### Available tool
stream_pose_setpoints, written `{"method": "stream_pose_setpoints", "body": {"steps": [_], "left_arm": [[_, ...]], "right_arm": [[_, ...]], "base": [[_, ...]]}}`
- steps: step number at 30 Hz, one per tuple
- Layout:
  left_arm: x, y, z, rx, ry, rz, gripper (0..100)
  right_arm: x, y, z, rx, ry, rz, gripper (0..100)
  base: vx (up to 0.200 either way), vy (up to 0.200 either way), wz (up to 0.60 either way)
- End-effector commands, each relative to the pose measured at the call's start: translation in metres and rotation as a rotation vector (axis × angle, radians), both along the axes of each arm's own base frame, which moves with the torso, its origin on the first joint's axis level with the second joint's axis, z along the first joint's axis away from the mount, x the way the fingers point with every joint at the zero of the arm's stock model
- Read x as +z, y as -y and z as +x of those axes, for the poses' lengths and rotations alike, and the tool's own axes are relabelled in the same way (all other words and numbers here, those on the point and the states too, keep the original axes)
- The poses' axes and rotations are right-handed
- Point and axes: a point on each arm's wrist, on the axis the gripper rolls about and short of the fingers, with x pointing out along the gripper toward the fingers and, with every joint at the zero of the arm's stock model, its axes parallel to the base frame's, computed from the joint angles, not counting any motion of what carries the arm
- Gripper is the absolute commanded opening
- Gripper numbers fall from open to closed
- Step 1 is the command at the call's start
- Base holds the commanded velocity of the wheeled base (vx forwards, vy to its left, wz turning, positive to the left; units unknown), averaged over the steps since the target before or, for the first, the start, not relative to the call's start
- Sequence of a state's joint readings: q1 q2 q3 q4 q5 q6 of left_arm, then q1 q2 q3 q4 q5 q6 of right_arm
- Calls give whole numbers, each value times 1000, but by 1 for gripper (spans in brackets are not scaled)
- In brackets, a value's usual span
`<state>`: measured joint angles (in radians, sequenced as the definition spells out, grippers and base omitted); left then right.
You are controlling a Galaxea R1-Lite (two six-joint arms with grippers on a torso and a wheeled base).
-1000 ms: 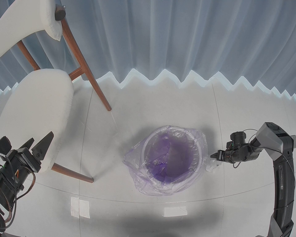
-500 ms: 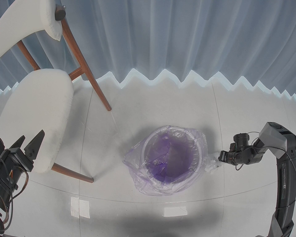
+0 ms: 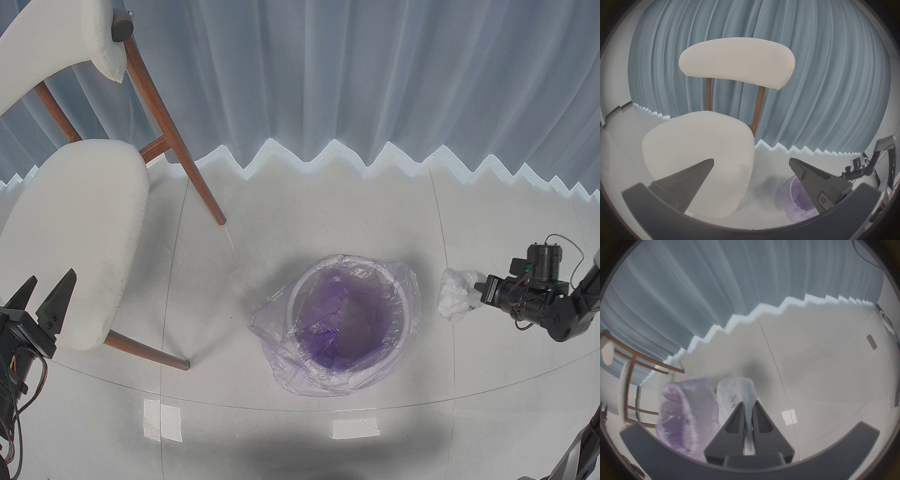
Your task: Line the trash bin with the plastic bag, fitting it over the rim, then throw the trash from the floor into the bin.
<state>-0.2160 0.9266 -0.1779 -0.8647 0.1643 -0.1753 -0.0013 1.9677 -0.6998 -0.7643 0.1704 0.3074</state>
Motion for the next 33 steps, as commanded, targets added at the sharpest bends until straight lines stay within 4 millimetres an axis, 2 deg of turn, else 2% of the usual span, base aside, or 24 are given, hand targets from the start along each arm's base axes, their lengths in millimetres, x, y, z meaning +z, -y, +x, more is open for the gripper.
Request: {"method": "stream_pose_setpoints", "body": {"steps": [1,6,15,20,27,31,33], "left_arm": [[-10,-9,-22,52,22,45,100],[-12,-10,-29,54,41,43,100],[-26,-16,-44,119,52,76,100],[-31,-17,-56,124,93,102,100],[-30,-18,-61,130,117,100,100],[-29,-18,-63,130,104,102,100],[-28,-18,-65,125,97,104,100]], "right_arm": [[103,-24,-127,94,429,22,0],[114,-35,-141,182,509,-46,0],[108,-58,-146,317,499,-45,0],[99,-70,-134,365,454,-59,0],[89,-94,-121,467,424,-59,0],[71,-106,-108,516,361,-87,0],[61,-111,-96,528,330,-114,0]], "base": [[0,0,0],[0,0,0],[0,0,0],[0,0,0],[0,0,0],[0,0,0],[0,0,0]]}}
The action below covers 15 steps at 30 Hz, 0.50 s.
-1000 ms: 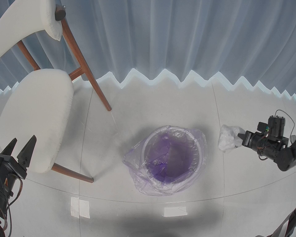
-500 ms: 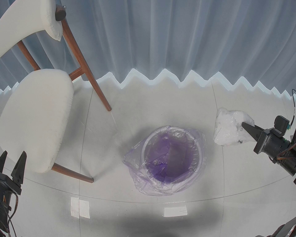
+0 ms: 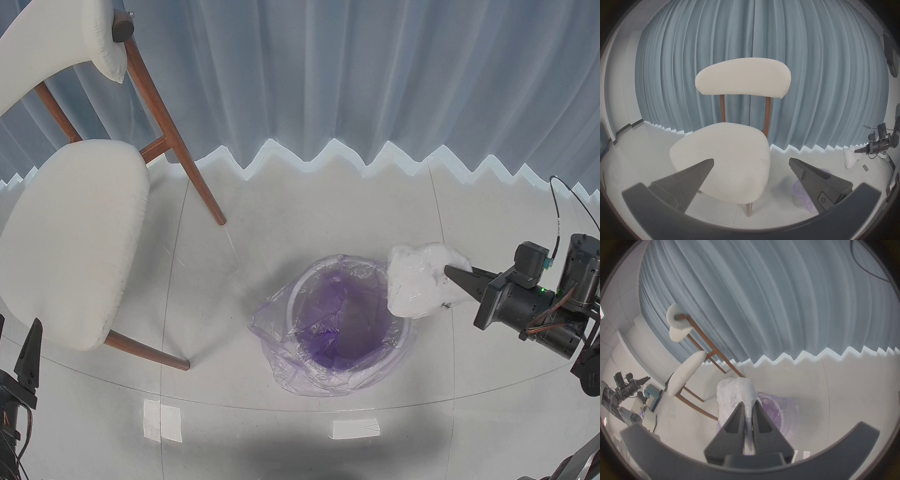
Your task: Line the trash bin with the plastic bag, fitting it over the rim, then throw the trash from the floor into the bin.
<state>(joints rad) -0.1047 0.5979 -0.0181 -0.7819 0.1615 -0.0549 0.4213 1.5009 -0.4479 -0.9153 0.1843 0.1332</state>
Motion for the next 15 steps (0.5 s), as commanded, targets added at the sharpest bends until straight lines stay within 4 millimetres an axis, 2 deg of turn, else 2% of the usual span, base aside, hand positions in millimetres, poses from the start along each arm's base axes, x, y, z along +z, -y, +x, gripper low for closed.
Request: {"method": "stream_pose_setpoints", "body": {"steps": [1,8,11,12,15], "left_arm": [[3,-1,-7,-3,8,-1,100],[2,-1,-14,-14,17,-1,100],[1,-1,-15,-11,14,-1,100],[-2,-2,-17,-3,-1,0,100],[-7,-2,-20,2,-27,4,100]], "right_arm": [[-29,-18,29,29,-83,-76,0],[-58,-39,76,25,-142,-107,0],[-64,-44,87,26,-145,-114,0],[-74,-49,97,30,-157,-128,0],[-88,-55,109,31,-171,-139,0]], "base": [[0,0,0],[0,0,0],[0,0,0],[0,0,0],[0,0,0]]}}
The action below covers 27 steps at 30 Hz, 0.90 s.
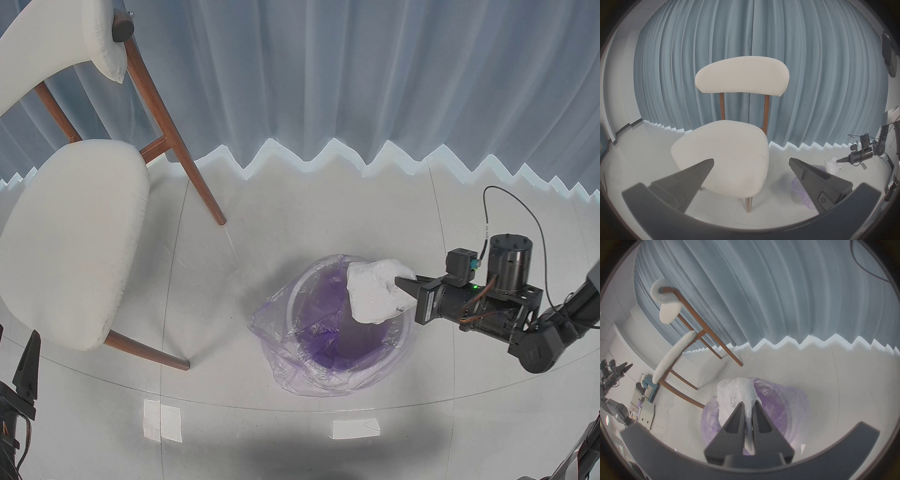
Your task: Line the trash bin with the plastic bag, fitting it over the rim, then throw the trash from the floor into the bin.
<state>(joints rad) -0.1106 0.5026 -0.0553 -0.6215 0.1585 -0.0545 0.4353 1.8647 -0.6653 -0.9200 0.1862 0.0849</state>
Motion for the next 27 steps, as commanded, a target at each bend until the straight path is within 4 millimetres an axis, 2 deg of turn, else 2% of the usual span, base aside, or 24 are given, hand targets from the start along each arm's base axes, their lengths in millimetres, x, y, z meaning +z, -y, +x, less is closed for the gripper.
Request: {"method": "stream_pose_setpoints", "body": {"steps": [1,3,8,11,12,19,23,25,26,27], "left_arm": [[-7,-1,-10,13,-7,4,100],[-8,-2,-12,19,-14,13,100],[-19,-4,-23,81,-23,27,100],[-22,-5,-29,101,-23,24,100],[-24,-5,-30,108,-25,23,100],[-35,-5,-38,192,-47,12,100],[-50,-4,-44,269,-76,11,100],[-57,-4,-45,265,-69,15,100],[-57,-4,-45,265,-69,15,100],[-58,-4,-46,260,-70,13,100]], "right_arm": [[-44,-18,36,6,-64,-42,0],[-47,-20,41,5,-60,-40,0],[-71,-29,56,9,-87,-55,0],[-74,-32,64,7,-79,-50,0],[-75,-33,65,5,-79,-50,100],[-72,-36,60,2,-74,-52,100],[-44,-30,47,-12,-25,-30,100],[-20,-22,37,-34,18,-4,100],[-19,-22,36,-36,21,-3,100],[2,-12,22,-73,58,21,100]], "base": [[0,0,0],[0,0,0],[0,0,0],[0,0,0],[0,0,0],[0,0,0],[0,0,0],[0,0,0],[0,0,0],[0,0,0]]}}
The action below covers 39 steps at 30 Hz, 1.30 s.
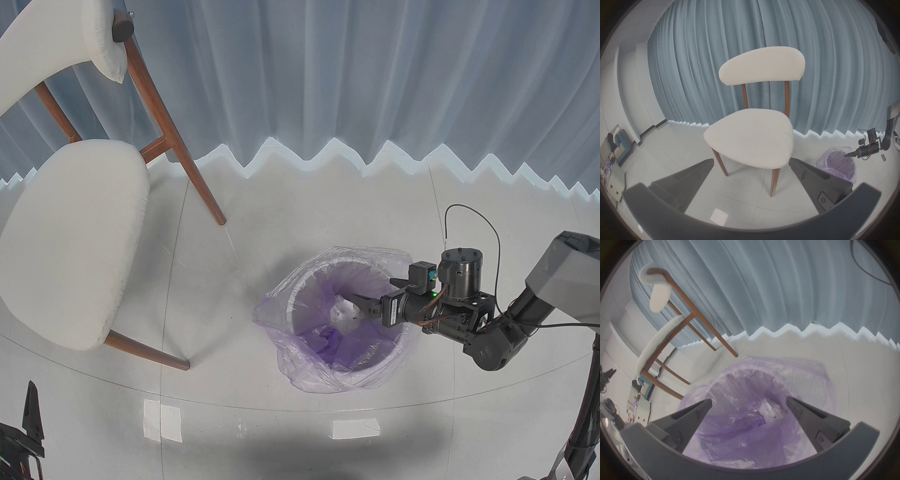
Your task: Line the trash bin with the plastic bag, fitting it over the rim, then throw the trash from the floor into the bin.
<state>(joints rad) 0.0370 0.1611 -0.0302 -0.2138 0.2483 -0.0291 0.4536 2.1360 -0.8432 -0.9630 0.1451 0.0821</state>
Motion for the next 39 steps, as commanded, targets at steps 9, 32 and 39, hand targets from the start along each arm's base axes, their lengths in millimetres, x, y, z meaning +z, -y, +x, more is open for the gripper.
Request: {"method": "stream_pose_setpoints", "body": {"steps": [9,32,39], "left_arm": [[-27,3,-11,-169,-28,24,100],[-28,1,-11,-100,-46,67,100],[-28,5,-11,-286,-45,92,100]], "right_arm": [[108,132,-152,-373,251,122,100],[3,168,-361,-565,360,-37,100],[3,168,-361,-562,360,-36,100]], "base": [[0,0,0],[0,0,0],[0,0,0]]}}
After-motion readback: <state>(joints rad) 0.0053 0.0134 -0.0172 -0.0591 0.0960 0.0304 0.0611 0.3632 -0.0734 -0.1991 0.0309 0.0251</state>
